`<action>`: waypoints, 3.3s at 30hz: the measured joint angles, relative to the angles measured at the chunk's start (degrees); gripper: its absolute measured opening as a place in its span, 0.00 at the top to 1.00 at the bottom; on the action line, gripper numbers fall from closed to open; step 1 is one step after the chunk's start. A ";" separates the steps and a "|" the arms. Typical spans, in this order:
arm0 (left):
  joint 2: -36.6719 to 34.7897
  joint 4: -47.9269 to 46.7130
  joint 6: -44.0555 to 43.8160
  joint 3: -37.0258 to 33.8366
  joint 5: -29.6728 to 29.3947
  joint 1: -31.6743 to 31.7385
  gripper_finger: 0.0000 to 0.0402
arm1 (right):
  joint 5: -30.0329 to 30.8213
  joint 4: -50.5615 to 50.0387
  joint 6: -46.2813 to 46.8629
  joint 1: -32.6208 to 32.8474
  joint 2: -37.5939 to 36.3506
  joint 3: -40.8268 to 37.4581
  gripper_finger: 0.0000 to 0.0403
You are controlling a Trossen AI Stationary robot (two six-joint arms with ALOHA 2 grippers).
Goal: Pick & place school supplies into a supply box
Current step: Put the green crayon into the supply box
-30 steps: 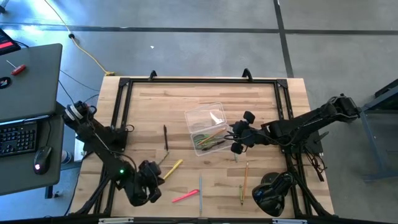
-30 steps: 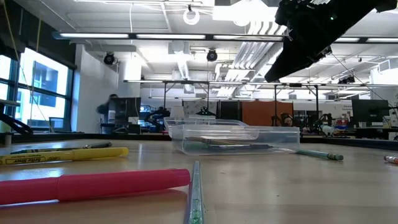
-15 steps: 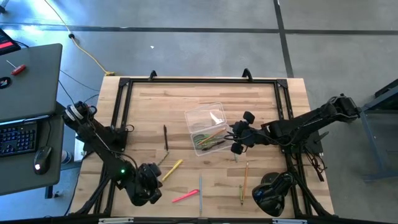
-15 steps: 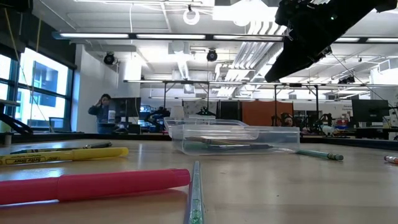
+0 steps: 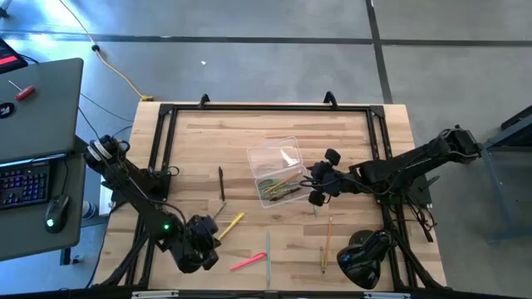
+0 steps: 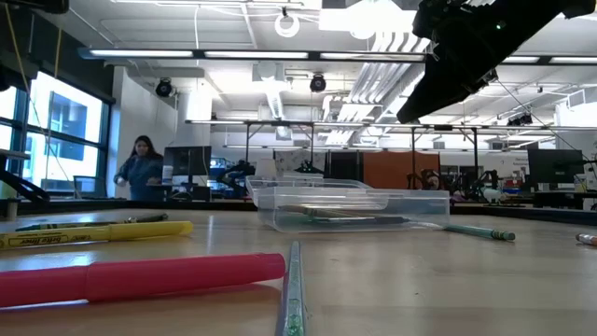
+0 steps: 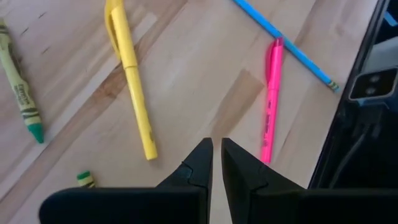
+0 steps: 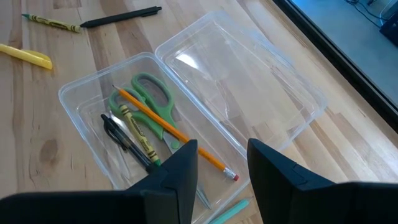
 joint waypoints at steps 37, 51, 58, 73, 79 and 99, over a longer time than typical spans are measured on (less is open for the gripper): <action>3.50 -9.69 -11.93 0.04 -20.58 -11.11 0.61 | 0.03 0.35 0.00 0.00 0.00 0.00 0.71; 16.90 -14.25 -29.98 0.01 -26.82 -19.83 0.60 | 0.03 0.68 0.00 0.02 0.00 0.00 0.71; 21.08 -16.32 -35.15 0.02 -28.61 -19.96 0.60 | 0.00 0.68 0.00 0.00 0.00 0.00 0.71; 24.26 -17.84 -38.22 0.22 -22.82 -19.99 0.60 | 0.00 0.68 0.00 0.01 0.00 0.00 0.71; 30.58 -17.44 -42.41 0.28 -29.75 -20.26 0.60 | 0.02 0.72 0.00 0.00 0.00 0.00 0.71; 35.41 -15.82 -42.87 -0.12 -37.10 -21.02 0.88 | -13.48 1.14 0.02 0.00 0.00 0.00 0.71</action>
